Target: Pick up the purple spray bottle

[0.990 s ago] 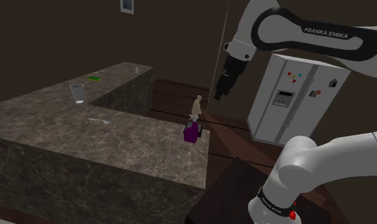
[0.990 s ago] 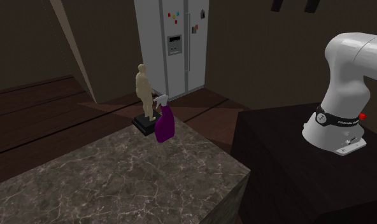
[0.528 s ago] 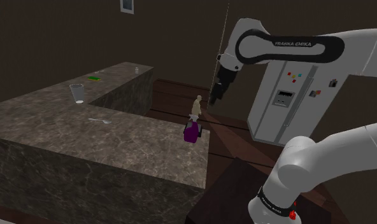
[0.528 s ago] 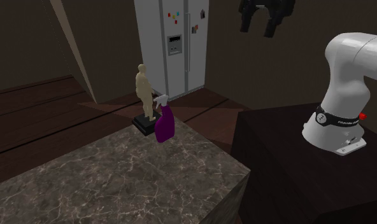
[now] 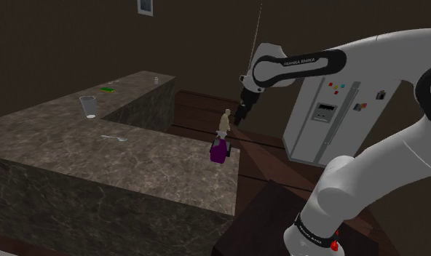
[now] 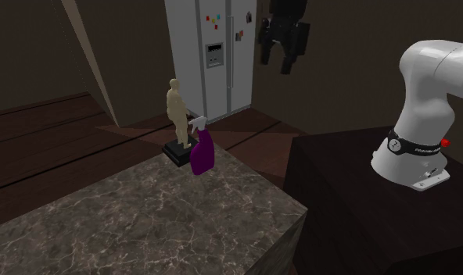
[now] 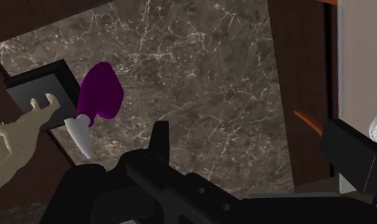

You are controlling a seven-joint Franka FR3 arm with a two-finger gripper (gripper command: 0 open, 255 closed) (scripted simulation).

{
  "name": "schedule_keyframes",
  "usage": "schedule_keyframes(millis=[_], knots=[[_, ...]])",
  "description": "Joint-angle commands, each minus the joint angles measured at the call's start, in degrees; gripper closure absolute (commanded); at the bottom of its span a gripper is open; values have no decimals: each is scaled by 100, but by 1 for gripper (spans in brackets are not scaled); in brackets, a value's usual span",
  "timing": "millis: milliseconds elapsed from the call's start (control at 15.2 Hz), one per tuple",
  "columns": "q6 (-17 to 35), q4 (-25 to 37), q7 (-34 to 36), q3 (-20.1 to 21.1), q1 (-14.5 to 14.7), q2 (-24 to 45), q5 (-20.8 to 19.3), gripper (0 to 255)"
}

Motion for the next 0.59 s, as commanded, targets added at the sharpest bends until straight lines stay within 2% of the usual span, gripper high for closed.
schedule_keyframes(millis=[0,528], knots=[[314,99,-274,-168,5,411,17,0],[1236,812,-1448,-710,41,2112,474,0]])
